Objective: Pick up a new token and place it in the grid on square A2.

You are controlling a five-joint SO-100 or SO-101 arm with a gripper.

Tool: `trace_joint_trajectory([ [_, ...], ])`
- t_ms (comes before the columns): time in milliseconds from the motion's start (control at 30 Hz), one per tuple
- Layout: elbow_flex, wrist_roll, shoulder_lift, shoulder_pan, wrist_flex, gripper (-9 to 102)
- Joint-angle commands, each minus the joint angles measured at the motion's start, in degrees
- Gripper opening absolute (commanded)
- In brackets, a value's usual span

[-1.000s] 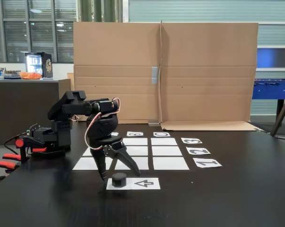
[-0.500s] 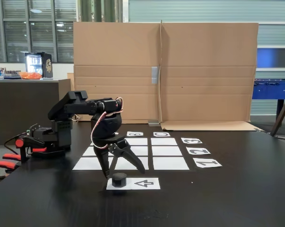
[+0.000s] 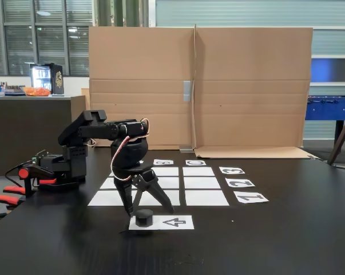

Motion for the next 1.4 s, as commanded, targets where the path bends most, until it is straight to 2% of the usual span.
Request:
trace_joint_trajectory([
  [0,-2.6,-0.3,0.4,0.2,0.4,52],
  [367,-4.7,0.0,-1.0,0.4,0.4,50],
  [800,-5.1,0.4,-1.1,0.9,0.4,39],
  [1367,-7.6,1.1,-2.0,1.1,0.6,31],
])
